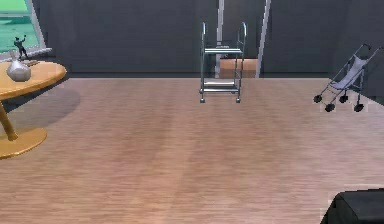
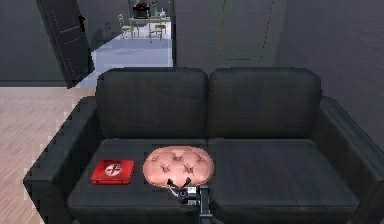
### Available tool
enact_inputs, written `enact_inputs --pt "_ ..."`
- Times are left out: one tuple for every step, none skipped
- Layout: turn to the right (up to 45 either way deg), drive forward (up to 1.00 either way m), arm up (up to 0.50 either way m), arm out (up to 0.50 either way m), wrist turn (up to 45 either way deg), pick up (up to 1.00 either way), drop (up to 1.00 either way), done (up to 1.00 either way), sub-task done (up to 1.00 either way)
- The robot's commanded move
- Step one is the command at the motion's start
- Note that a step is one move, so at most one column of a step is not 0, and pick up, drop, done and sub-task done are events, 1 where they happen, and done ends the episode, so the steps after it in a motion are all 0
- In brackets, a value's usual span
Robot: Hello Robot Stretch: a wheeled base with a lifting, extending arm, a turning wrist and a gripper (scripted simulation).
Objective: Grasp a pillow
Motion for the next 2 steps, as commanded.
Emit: enact_inputs --pt "0.0 0.0 0.1 0.0 0.0 0.0 0.0 0.0 0.0" --pt "0.0 0.0 0.0 0.0 0.0 0.0 0.0 1.0 0.0"
